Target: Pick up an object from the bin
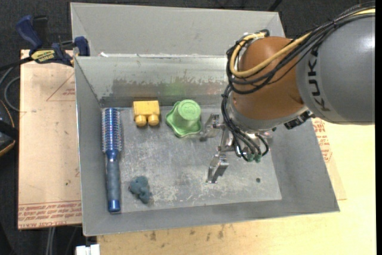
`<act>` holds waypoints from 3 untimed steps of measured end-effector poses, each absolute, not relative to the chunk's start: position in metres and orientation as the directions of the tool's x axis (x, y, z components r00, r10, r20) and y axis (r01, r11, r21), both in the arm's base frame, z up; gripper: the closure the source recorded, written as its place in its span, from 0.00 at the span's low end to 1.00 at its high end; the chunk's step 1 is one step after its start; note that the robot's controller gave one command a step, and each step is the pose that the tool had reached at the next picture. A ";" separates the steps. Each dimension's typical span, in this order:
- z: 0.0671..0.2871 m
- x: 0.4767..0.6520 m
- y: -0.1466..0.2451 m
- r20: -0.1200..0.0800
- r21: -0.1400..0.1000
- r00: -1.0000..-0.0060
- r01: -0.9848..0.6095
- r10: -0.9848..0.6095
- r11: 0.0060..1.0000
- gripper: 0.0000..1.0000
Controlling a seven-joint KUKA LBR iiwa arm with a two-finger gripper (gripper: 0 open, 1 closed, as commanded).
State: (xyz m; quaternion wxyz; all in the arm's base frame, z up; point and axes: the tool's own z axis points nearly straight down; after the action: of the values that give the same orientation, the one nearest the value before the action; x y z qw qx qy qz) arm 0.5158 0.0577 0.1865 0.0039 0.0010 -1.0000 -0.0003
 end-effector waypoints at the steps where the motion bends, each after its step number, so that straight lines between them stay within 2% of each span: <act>1: 0.168 0.484 0.135 0.004 0.004 -0.999 -0.039 -0.039 0.999 0.00; 2: 0.081 0.504 0.200 0.004 0.003 -0.991 -0.131 -0.131 0.991 0.00; 3: 0.085 0.506 0.197 0.000 0.001 -0.992 -0.123 -0.123 0.992 1.00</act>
Offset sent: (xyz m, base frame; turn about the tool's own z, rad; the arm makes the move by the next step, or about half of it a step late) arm -0.0302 0.0710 -0.0167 -0.0266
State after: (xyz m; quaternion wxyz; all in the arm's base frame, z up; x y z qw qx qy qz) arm 0.5060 0.1965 0.0850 0.0002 0.0615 -0.9981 -0.0005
